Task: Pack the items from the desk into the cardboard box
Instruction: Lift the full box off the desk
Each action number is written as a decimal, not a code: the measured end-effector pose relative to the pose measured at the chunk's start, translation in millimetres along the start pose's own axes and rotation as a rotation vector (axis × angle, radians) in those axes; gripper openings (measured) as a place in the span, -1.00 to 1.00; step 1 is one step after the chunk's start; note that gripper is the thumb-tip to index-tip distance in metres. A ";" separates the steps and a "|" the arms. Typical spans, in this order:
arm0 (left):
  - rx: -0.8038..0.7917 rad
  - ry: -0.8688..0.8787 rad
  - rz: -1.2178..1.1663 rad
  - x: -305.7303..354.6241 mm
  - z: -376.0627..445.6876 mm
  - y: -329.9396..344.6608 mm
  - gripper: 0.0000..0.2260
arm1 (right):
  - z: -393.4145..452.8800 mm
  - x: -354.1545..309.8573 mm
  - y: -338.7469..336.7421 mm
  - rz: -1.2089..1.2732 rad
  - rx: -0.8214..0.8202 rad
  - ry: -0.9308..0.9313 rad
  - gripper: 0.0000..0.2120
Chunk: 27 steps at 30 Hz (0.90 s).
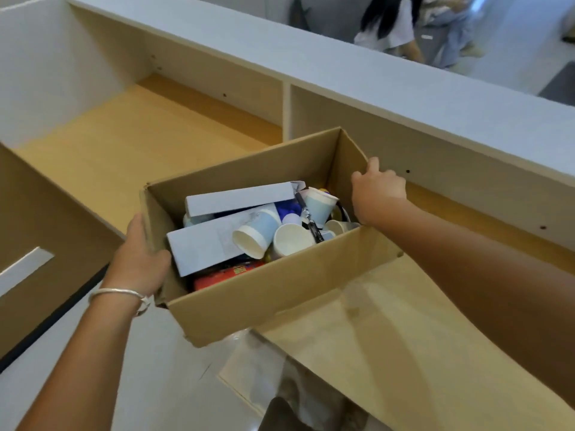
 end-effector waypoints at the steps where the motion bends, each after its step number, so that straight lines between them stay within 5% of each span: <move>1: -0.010 0.030 0.025 4.9 4.4 2.6 -0.46 | -10.1 8.8 3.5 -0.007 -0.013 0.029 -0.46; 13: -0.187 0.408 0.141 32.3 26.3 57.4 -0.39 | -166.0 110.1 34.0 0.118 -0.030 0.291 -0.78; 27: -0.437 0.433 0.137 98.7 -245.8 99.7 -0.35 | -401.7 247.5 81.7 0.219 0.016 0.477 -0.68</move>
Point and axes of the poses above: each hand's wrist, its own z-axis towards the middle knuckle, its own y-axis out of the palm, x = y × z, the point moved 8 cm from there along z, towards the middle knuckle, and after that the axes turned 11 degrees about x, right-handed, at the moved point
